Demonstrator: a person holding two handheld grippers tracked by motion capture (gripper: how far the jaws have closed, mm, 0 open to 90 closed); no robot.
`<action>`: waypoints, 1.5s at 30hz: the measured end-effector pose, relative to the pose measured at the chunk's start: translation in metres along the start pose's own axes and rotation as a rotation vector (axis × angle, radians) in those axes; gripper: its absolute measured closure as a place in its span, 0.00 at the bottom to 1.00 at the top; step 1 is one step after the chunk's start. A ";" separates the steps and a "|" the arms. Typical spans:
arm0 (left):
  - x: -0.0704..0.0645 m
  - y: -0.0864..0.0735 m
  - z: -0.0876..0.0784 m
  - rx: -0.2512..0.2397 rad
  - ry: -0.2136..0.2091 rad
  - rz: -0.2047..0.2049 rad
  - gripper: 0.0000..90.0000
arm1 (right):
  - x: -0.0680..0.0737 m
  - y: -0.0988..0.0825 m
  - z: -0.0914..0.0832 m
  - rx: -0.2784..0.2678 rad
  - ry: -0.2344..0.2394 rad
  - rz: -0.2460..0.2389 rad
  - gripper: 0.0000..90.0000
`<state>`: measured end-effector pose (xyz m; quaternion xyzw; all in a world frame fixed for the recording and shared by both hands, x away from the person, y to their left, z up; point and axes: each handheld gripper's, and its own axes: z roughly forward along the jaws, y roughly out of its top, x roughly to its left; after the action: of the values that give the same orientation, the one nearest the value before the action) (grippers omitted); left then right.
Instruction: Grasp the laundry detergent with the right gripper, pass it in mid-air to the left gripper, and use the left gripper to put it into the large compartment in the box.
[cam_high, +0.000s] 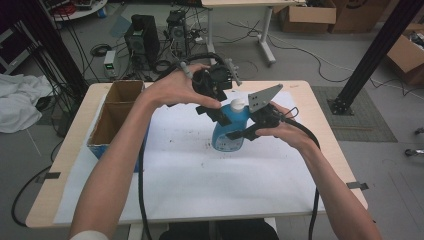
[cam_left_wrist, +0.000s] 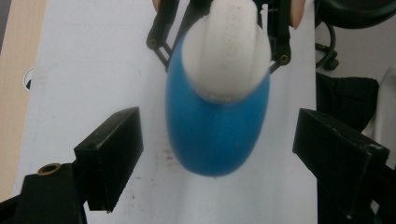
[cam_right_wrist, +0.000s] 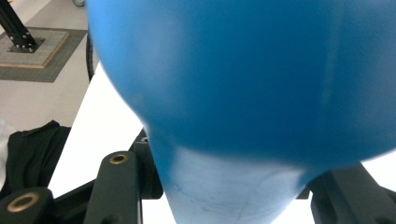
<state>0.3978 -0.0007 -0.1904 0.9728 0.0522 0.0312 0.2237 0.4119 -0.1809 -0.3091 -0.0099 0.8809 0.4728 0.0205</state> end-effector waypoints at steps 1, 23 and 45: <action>0.000 0.000 0.000 0.000 0.000 0.000 0.19 | 0.000 0.000 0.000 0.000 0.000 0.000 0.51; 0.002 0.008 0.030 0.043 0.019 -0.035 0.22 | -0.002 -0.002 0.003 0.018 -0.008 0.017 0.51; 0.003 0.007 0.037 0.055 0.026 -0.033 0.33 | -0.002 -0.005 0.006 0.019 -0.002 0.023 0.51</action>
<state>0.4043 -0.0226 -0.2210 0.9771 0.0721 0.0384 0.1966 0.4145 -0.1788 -0.3166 0.0008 0.8854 0.4645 0.0163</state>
